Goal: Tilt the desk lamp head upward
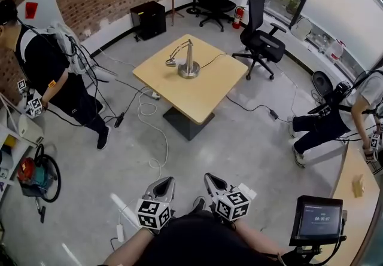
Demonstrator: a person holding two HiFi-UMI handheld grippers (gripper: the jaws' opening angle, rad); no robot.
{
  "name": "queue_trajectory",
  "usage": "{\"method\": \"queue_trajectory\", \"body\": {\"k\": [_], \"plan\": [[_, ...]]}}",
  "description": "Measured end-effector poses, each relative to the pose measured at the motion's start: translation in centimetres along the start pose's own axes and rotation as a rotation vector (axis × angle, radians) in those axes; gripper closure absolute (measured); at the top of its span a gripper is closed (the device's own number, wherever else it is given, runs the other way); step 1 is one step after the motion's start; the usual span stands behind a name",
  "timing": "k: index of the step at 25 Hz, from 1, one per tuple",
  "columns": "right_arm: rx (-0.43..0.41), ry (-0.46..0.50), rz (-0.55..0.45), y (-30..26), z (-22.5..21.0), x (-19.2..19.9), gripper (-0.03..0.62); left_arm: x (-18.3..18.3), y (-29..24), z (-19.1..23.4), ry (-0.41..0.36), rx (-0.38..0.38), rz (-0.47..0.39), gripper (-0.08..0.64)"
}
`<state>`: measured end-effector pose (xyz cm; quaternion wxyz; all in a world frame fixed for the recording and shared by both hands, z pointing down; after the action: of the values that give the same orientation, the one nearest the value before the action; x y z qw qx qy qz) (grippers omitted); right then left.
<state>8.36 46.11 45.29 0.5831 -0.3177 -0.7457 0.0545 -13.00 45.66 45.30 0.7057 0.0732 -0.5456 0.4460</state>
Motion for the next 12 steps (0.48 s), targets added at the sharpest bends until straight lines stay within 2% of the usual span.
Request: {"method": "queue_trajectory", "body": {"k": [6, 12], "plan": [[-0.006, -0.026, 0.019, -1.1, -4.6, -0.8, 0.588, -0.5, -3.6, -0.6, 0.030, -0.034, 0.022, 0.554], [-0.007, -0.060, 0.047, -3.2, -5.7, -0.7, 0.588, -1.4, -5.6, 0.9, 0.028, -0.038, 0.047, 0.554]]}}
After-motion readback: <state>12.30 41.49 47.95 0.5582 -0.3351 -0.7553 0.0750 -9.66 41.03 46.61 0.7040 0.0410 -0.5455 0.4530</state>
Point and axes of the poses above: the fingertips, and each gripper's own axes: y backward along the fingers, z to its left, x out of its underside, the point moved 8 cm from there along y, backward along the fingers, and after that the axes turned 8 degrees about x, right-handed, at the moved point
